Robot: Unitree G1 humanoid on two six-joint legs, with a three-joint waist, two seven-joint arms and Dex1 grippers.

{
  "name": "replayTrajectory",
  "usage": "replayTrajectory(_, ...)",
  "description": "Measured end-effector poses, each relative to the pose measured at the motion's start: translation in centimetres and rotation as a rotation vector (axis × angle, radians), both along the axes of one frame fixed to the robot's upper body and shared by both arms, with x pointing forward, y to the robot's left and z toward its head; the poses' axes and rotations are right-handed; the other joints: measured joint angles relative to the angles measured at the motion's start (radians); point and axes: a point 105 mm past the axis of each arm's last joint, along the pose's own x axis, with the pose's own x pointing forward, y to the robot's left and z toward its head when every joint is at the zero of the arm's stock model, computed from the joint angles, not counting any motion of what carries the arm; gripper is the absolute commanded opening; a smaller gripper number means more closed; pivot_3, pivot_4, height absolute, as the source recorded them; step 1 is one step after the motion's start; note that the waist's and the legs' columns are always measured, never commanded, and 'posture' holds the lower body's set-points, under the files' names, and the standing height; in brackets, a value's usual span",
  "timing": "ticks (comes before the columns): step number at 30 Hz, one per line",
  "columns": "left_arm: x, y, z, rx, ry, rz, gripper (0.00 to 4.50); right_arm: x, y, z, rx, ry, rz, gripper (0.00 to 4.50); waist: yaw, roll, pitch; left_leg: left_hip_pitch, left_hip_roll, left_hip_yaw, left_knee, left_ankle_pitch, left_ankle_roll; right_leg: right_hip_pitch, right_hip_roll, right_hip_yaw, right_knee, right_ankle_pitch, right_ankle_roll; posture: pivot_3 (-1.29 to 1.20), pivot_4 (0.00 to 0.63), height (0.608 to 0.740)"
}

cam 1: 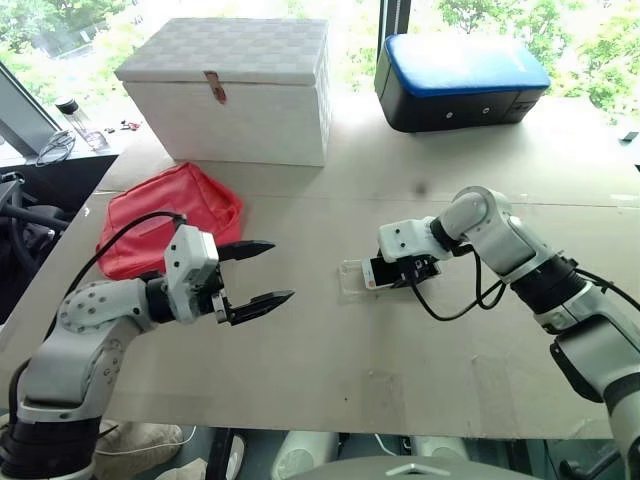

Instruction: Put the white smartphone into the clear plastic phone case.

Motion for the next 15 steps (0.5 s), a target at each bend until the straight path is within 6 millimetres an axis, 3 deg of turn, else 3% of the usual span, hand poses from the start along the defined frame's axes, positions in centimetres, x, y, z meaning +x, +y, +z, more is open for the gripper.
replayTrajectory(5,-0.03,-0.29,-0.27,-0.001,0.010,-0.010,4.50,-0.04,-0.04,-0.14,-0.008,0.004,-0.006,2.76,0.000,0.000,0.000,0.000,0.000,0.000,0.000,0.000,0.000,0.000,0.000,0.000,0.000,0.000,0.000,0.00,0.150,0.740)
replayTrajectory(7,-0.04,-0.36,-0.35,-0.002,0.013,-0.013,4.50,0.01,-0.10,-0.25,-0.014,0.009,-0.019,3.80,0.000,0.000,0.000,0.000,0.000,0.000,0.000,0.000,0.001,0.000,0.000,0.000,0.000,0.000,0.000,0.00,0.150,0.740)
replayTrajectory(9,-0.04,-0.36,-0.39,-0.004,0.013,-0.012,4.50,0.04,-0.27,-0.71,-0.026,0.019,-0.040,4.47,0.000,-0.001,-0.001,0.000,0.000,0.000,0.000,0.000,0.001,0.000,0.000,0.000,0.001,0.000,0.000,0.00,0.150,0.740)
replayTrajectory(15,0.00,-0.36,-0.37,-0.004,0.011,-0.012,4.50,0.36,-0.03,-0.62,0.000,0.021,-0.080,4.47,-0.005,-0.001,-0.001,0.000,0.000,0.000,0.000,0.000,0.000,0.000,0.001,0.000,0.001,0.000,0.000,0.00,0.150,0.740)
